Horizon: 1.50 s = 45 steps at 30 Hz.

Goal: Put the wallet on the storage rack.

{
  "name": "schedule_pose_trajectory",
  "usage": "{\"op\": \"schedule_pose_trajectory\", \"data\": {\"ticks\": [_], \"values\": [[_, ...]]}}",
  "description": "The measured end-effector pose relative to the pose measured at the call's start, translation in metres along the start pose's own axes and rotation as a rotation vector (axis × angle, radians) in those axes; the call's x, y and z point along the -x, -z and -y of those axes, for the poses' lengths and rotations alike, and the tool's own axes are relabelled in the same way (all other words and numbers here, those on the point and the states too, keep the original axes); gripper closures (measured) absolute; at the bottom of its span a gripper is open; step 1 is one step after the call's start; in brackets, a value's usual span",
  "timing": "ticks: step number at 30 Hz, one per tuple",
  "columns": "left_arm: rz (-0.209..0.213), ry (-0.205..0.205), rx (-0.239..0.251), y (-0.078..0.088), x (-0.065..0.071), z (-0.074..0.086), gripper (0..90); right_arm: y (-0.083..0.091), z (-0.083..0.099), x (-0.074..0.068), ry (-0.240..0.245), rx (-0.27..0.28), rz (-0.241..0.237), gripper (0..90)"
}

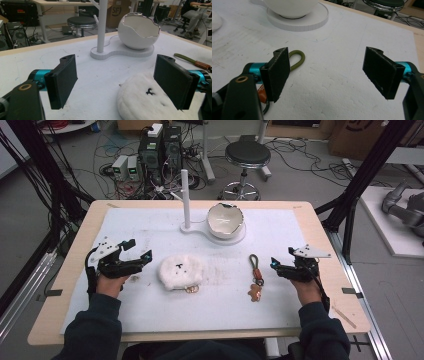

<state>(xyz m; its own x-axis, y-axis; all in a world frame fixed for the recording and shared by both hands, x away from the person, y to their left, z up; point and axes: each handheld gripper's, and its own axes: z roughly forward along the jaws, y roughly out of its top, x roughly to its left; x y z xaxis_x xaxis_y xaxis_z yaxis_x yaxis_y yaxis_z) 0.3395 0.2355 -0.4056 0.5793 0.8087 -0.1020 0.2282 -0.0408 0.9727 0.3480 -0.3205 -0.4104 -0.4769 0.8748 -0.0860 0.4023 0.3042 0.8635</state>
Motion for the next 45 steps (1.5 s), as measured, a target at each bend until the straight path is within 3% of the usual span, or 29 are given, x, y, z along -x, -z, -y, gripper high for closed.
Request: {"op": "schedule_pose_trajectory", "data": {"ticks": [5,11,20,23,27,33,35,38,40,41,45], "values": [[-0.007,0.01,0.0,-0.003,-0.001,0.001,18.9,-0.003,0.001,0.002,-0.012,-0.012,-0.008,22.4],[-0.002,-0.013,-0.012,-0.002,0.002,0.001,19.0,-0.003,0.001,-0.002,0.0,-0.013,-0.012,22.4],[-0.002,-0.01,-0.016,-0.002,0.003,0.003,19.0,-0.001,0.001,-0.005,0.0,-0.016,-0.014,22.4],[0.0,-0.007,-0.019,-0.002,0.003,0.004,19.0,-0.005,0.002,-0.007,-0.049,-0.048,-0.098,23.2],[0.004,-0.007,-0.024,-0.004,0.004,0.004,19.3,-0.015,0.001,-0.022,-0.046,-0.115,-0.182,23.6],[0.005,-0.005,-0.026,-0.005,0.005,0.004,19.4,-0.033,0.007,-0.036,-0.052,-0.254,-0.253,28.3],[0.002,-0.007,-0.031,-0.005,0.005,0.004,19.4,-0.038,0.009,-0.04,-0.033,-0.307,-0.263,34.3],[0.0,-0.004,-0.036,-0.006,0.005,0.005,19.4,-0.039,0.009,-0.044,0.023,-0.334,-0.213,42.4],[-0.001,-0.002,-0.038,-0.006,0.005,0.005,19.4,-0.039,0.008,-0.045,0.02,-0.34,-0.212,46.1],[0.002,-0.001,-0.046,-0.008,0.006,0.005,19.4,-0.039,0.007,-0.044,0.028,-0.338,-0.219,59.2],[0.004,-0.008,-0.056,-0.009,0.009,0.006,19.9,-0.039,0.004,-0.043,-0.019,-0.341,-0.263,70.9]]}}
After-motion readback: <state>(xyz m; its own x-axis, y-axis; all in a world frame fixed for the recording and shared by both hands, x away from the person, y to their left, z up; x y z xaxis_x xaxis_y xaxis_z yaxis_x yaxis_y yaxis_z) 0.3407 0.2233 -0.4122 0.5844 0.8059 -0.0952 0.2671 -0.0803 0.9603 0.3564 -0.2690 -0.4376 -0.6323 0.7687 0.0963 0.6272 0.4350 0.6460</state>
